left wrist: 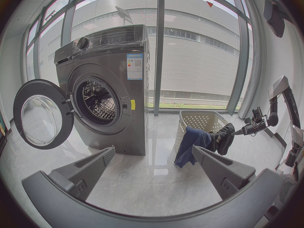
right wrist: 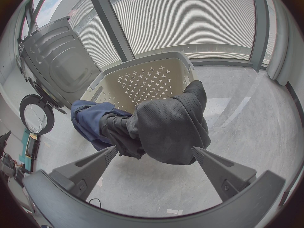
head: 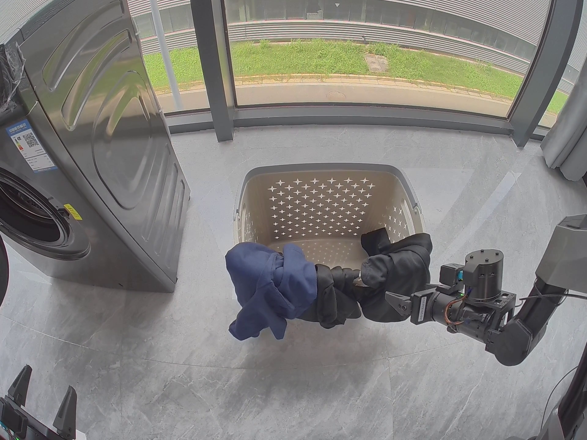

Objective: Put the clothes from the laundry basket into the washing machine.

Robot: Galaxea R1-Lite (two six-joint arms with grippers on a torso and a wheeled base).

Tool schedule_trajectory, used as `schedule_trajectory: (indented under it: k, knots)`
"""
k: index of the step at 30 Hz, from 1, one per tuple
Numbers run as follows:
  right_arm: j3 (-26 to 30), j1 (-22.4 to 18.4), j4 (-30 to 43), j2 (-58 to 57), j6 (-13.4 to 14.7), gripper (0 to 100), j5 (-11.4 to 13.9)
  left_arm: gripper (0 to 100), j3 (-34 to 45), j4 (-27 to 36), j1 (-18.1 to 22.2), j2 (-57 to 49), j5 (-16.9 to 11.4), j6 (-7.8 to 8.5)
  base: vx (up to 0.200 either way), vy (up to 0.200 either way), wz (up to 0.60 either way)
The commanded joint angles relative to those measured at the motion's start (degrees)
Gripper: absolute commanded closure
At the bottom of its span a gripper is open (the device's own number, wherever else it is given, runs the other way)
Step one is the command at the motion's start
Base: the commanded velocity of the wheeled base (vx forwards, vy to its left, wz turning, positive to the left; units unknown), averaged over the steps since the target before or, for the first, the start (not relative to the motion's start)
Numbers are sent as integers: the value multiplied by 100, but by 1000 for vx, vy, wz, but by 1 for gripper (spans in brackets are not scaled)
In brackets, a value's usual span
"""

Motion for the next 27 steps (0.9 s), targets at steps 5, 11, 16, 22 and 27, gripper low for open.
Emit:
schedule_trajectory:
  k: [5, 11, 16, 22, 27]
  knots:
    - [-497, -32, -155, 626, 74, 0, -15, 0, 101, 0, -2, -84, 1, -4, 0, 0, 0]
    - [-690, -59, -358, 872, 83, 0, -15, 0, 101, 0, -2, -84, 1, -4, 0, 0, 0]
    - [-769, -94, -428, 934, 91, 0, -15, 0, 101, 0, -2, -84, 1, -4, 0, 0, 0]
    - [-848, -146, -551, 934, 91, 0, -15, 0, 101, 0, -2, -84, 1, -4, 0, 0, 0]
    - [-848, -164, -630, 943, 153, 100, -15, 0, 101, 0, -2, -84, 1, -4, 0, 0, 0]
